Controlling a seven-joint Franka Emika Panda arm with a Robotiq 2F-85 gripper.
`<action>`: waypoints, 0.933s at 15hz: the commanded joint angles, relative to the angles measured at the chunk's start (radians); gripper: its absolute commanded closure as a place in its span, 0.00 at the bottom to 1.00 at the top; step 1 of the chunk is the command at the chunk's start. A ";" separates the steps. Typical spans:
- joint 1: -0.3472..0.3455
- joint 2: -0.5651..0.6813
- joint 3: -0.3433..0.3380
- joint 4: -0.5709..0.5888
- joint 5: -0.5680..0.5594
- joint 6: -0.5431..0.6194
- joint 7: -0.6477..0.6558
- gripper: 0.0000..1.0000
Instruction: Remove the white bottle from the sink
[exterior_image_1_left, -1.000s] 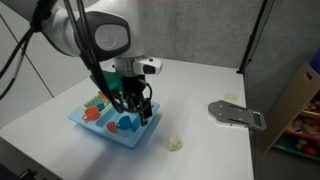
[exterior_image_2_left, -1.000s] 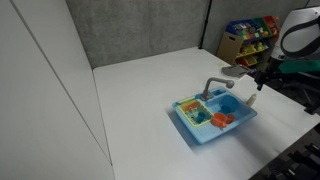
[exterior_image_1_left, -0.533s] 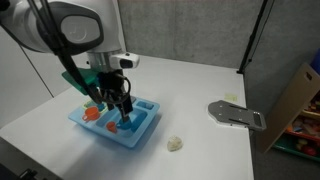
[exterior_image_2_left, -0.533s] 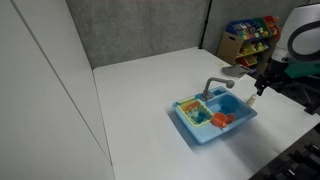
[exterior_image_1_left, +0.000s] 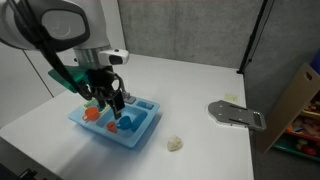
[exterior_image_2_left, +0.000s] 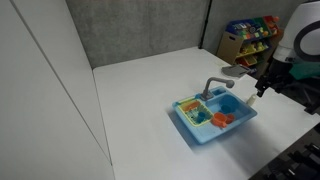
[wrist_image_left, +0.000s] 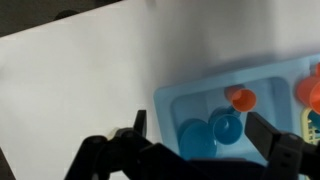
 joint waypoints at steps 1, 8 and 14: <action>-0.008 0.002 0.007 0.001 0.000 -0.002 0.000 0.00; 0.000 -0.066 0.020 -0.042 0.015 -0.002 -0.035 0.00; 0.007 -0.192 0.045 -0.093 0.050 -0.045 -0.092 0.00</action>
